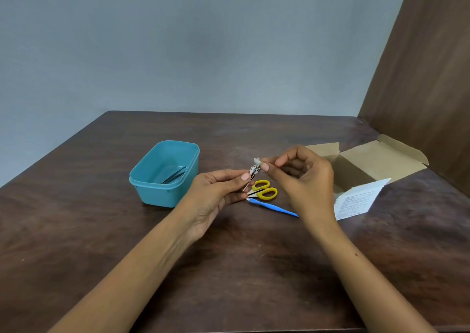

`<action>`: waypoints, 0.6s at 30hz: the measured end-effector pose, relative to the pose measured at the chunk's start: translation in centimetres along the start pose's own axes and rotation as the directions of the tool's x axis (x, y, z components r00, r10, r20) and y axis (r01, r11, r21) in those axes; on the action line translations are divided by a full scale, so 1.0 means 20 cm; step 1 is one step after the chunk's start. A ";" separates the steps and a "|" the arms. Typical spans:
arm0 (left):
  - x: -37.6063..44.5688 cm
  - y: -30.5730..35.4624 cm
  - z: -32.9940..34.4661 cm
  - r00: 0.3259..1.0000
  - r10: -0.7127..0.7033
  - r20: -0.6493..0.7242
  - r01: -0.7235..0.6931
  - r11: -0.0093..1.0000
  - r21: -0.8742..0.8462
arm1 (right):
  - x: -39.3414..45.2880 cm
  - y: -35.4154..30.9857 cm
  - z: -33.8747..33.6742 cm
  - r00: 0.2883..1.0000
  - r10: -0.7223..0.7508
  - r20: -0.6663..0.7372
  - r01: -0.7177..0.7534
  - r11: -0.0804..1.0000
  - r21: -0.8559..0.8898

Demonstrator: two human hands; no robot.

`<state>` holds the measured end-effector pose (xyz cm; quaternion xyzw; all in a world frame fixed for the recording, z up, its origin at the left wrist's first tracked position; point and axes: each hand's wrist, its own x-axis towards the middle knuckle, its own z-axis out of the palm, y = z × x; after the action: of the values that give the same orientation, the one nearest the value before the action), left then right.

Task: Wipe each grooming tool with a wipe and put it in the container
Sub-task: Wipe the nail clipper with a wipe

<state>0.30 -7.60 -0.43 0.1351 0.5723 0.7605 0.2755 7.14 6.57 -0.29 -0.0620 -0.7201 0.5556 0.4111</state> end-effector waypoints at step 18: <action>-0.01 -0.01 0.02 0.991 0.113 -0.077 -0.100 0.982 0.161 | -0.02 0.01 0.07 0.991 0.089 0.102 -0.084 0.995 -0.052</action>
<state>0.77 -7.34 -0.51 0.1539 0.6338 0.7317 0.1979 6.43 5.37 -0.64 -0.0737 -0.7502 0.5581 0.3468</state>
